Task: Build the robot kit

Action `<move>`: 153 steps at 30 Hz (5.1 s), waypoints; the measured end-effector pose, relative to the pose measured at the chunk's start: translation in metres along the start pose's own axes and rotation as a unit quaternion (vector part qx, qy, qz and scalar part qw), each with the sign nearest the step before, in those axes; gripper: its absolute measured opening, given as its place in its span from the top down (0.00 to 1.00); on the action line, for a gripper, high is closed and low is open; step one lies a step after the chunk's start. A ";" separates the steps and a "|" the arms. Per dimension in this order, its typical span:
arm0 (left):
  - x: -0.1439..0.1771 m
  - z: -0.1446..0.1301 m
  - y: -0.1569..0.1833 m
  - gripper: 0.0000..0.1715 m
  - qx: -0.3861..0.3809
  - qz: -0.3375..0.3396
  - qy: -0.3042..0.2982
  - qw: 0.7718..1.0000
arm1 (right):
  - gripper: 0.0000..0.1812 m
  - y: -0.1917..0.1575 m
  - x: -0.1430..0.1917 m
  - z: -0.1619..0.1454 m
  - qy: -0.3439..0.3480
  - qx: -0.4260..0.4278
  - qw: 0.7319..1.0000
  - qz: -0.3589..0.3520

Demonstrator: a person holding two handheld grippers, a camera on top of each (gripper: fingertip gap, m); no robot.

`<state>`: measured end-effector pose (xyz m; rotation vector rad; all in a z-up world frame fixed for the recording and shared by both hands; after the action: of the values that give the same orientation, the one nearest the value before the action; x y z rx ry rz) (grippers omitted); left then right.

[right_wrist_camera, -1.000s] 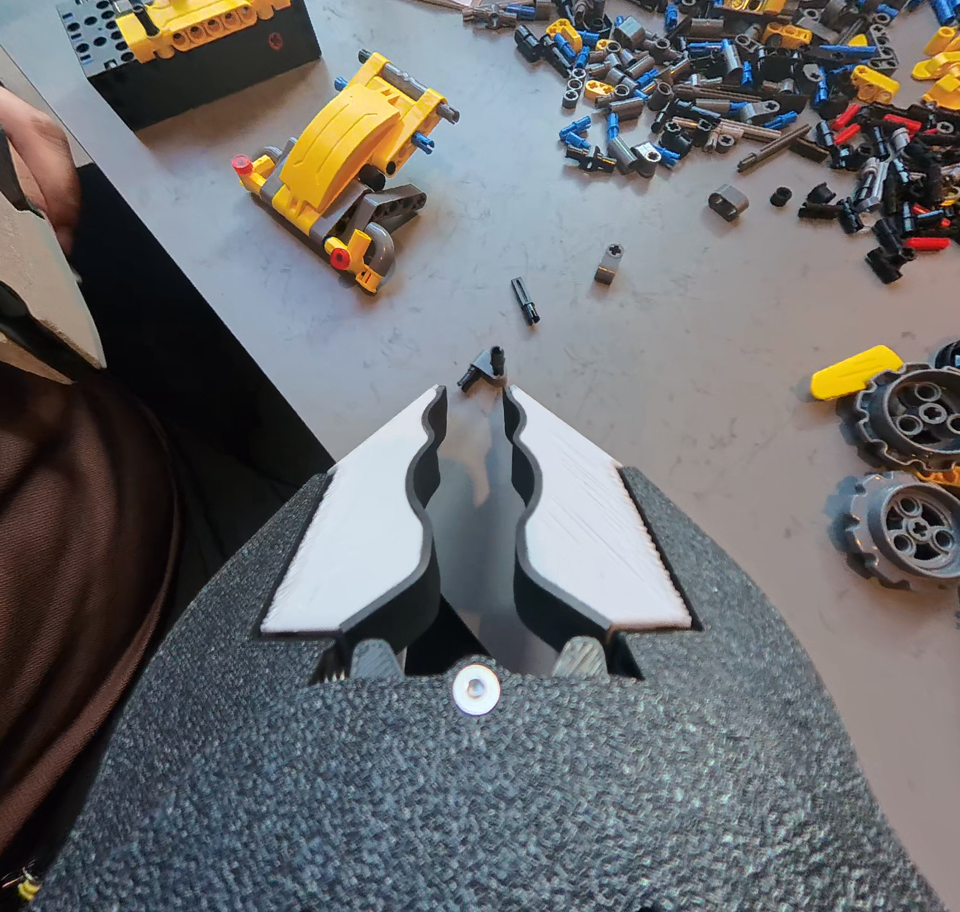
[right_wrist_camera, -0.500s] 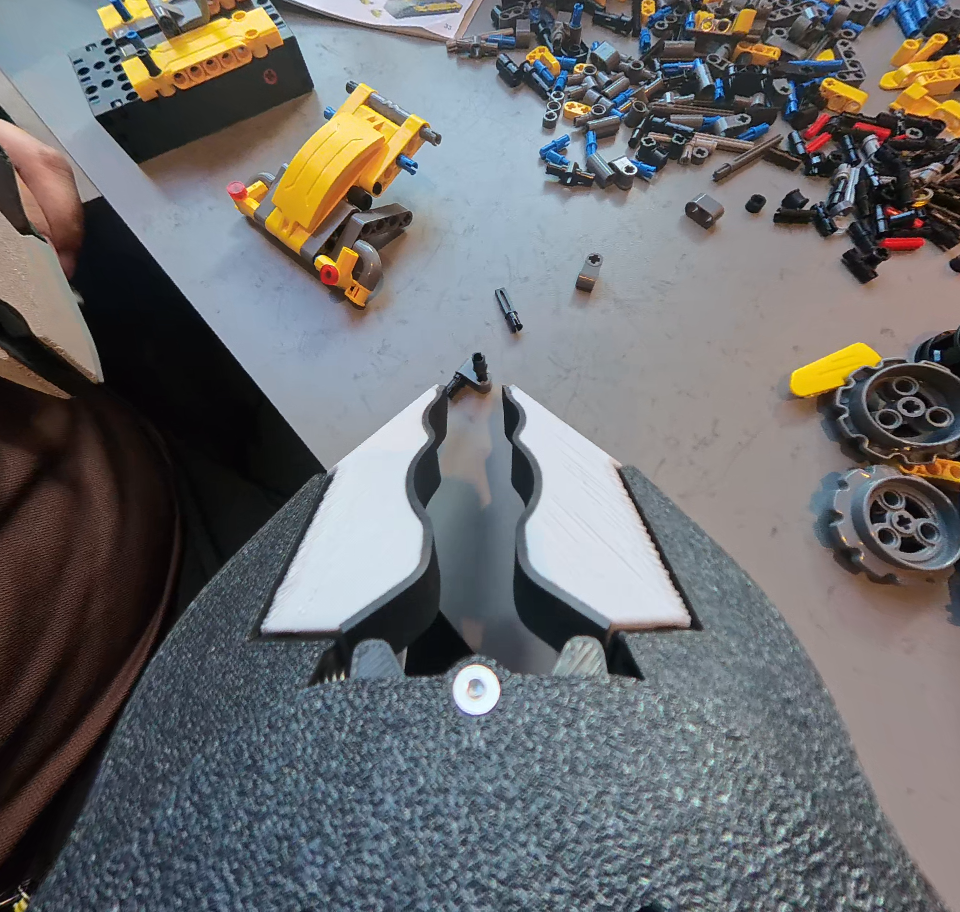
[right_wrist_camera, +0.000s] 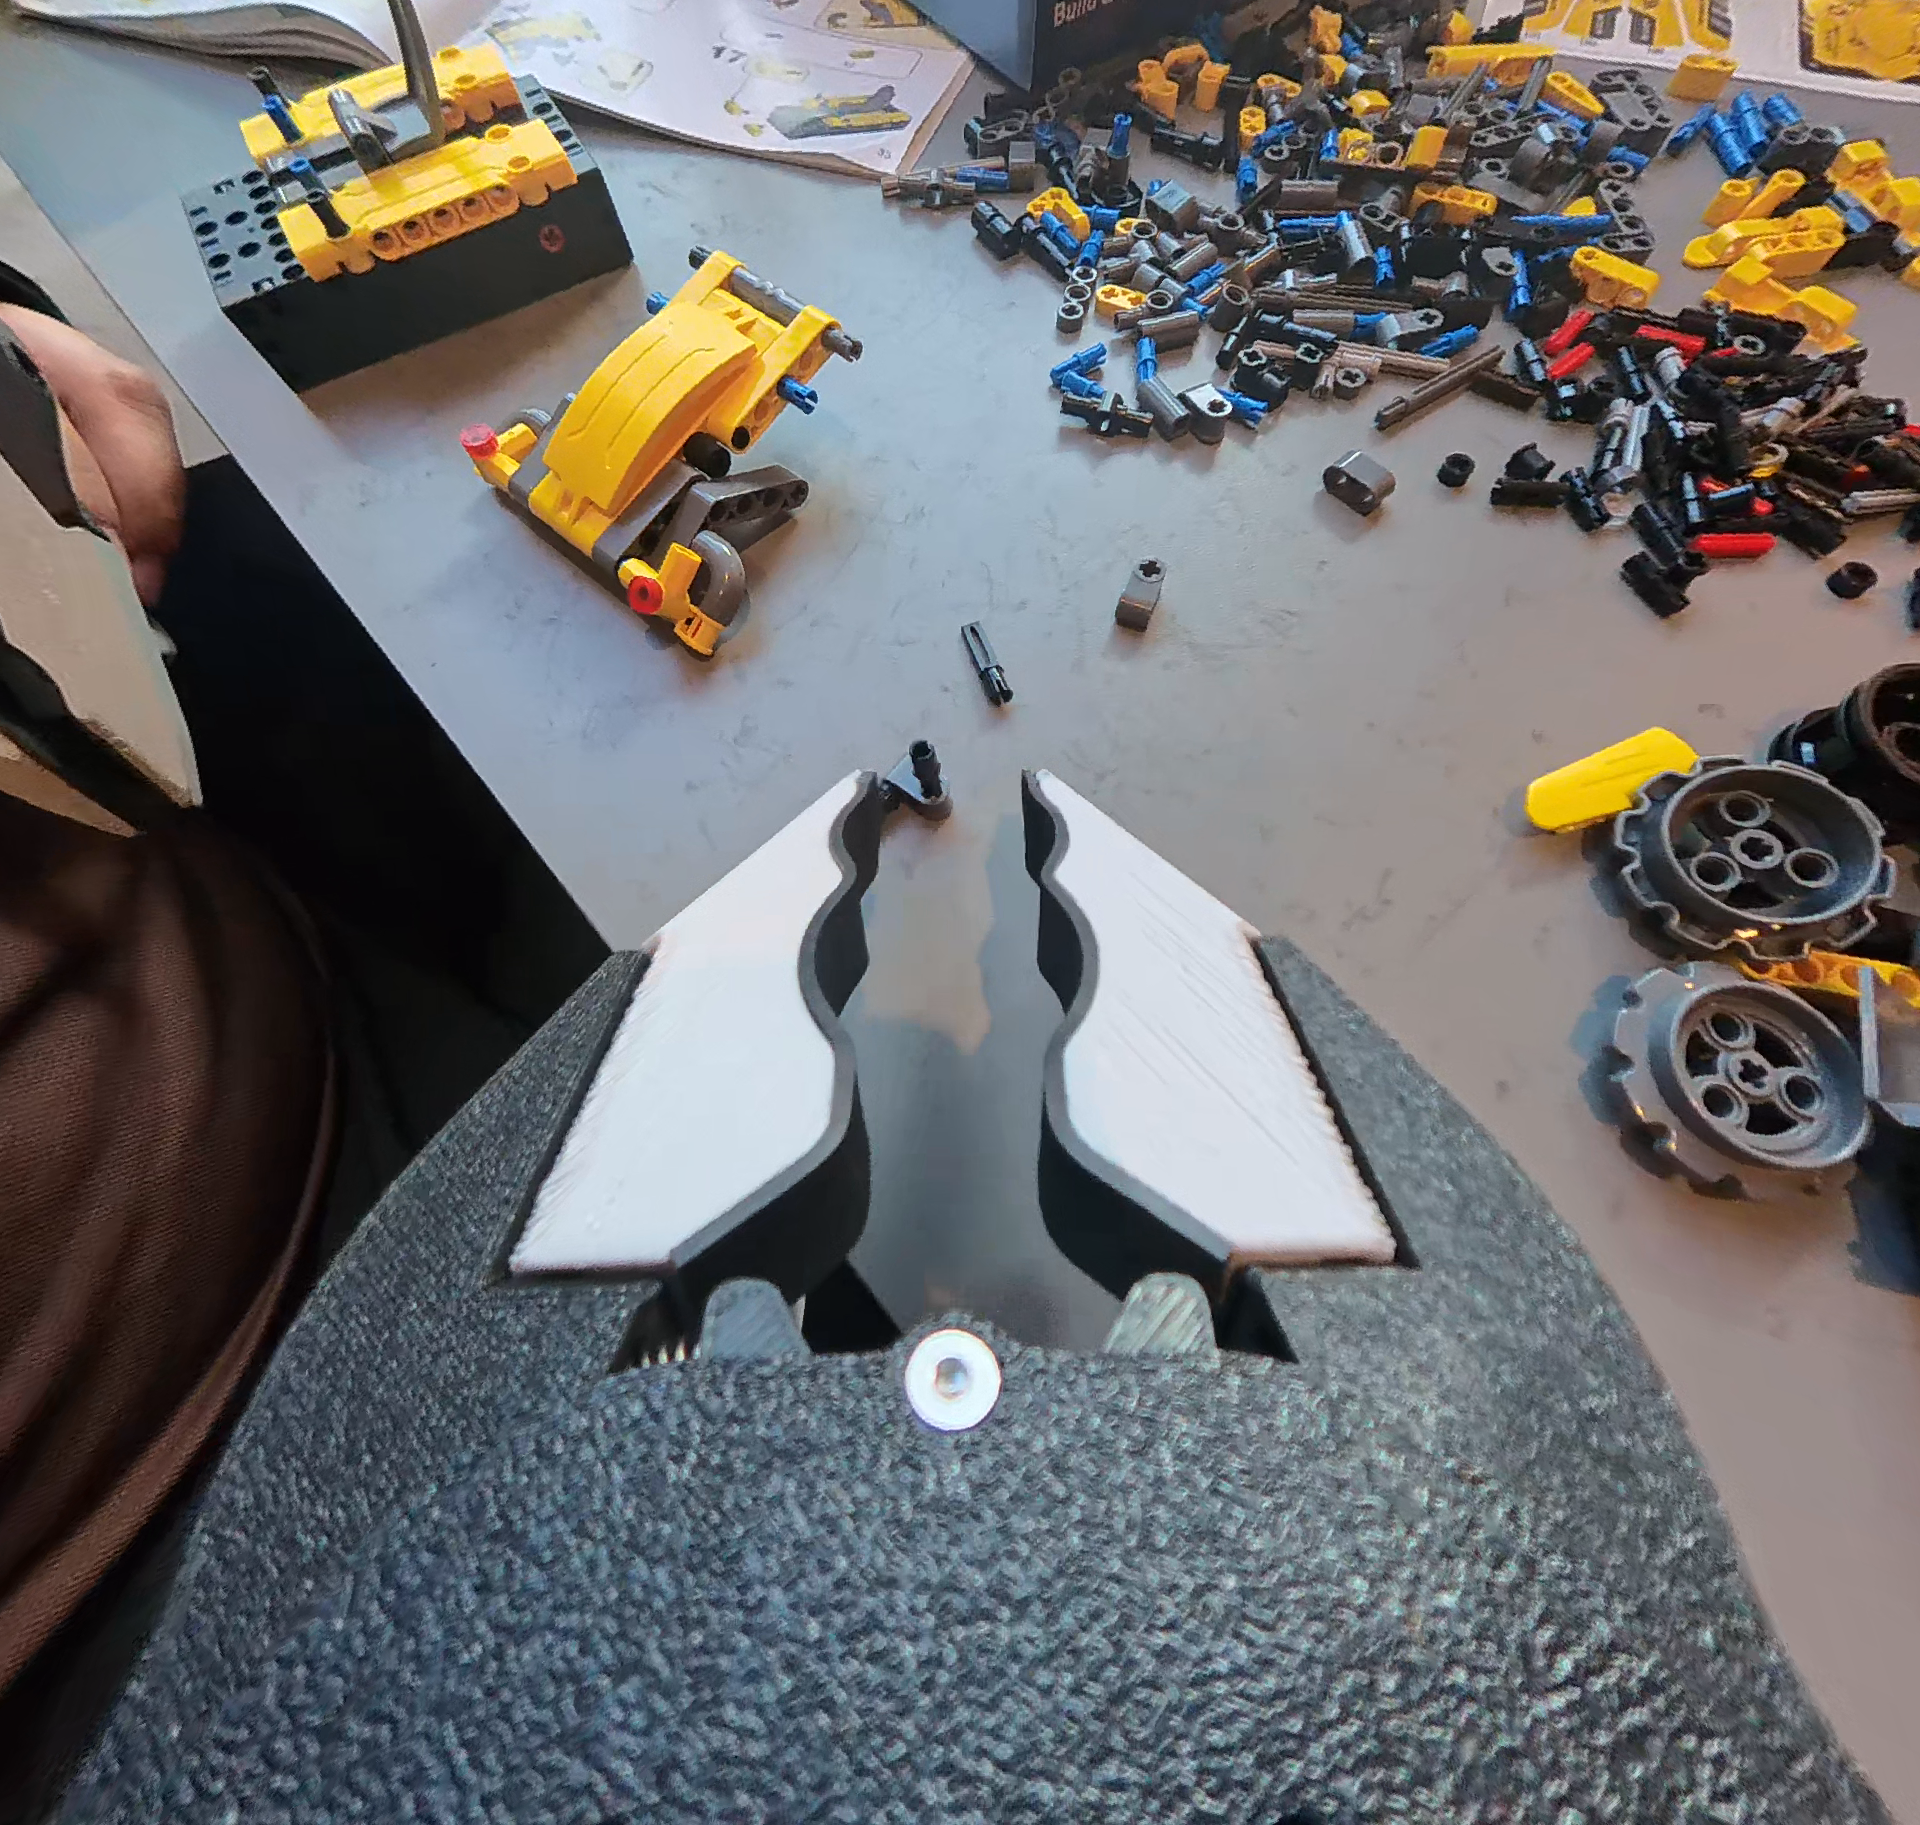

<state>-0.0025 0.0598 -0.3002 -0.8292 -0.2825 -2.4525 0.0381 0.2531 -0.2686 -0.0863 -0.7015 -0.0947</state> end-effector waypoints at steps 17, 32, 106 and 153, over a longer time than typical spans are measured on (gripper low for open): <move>0.003 0.000 -0.001 0.97 0.002 0.002 0.003 1.000 | 0.91 -0.006 -0.013 -0.003 -0.037 0.027 0.999 0.000; 0.001 0.000 -0.001 0.96 0.003 0.003 0.003 1.000 | 0.90 0.004 0.005 -0.004 -0.031 0.044 0.999 0.005; 0.077 0.119 -0.047 0.97 -0.065 0.115 0.174 0.976 | 0.85 -0.134 0.034 0.092 0.063 0.226 0.966 0.110; 0.084 0.130 -0.038 0.97 0.083 -0.049 0.274 0.957 | 0.88 -0.146 0.048 0.103 0.156 0.124 0.949 0.243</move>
<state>-0.0143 0.1024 -0.1473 -0.0496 -0.3181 -2.5889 -0.0082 0.1172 -0.1524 0.0005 -0.3556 0.4464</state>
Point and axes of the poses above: each gripper's, where its closed fingertips meet, x back along the fingers, z out of its top, y = z × x across the jaws, the point moved 1 cm from there along x, back along the fingers, and after that the axes turned 6 degrees about -y, right-handed, at the moved point
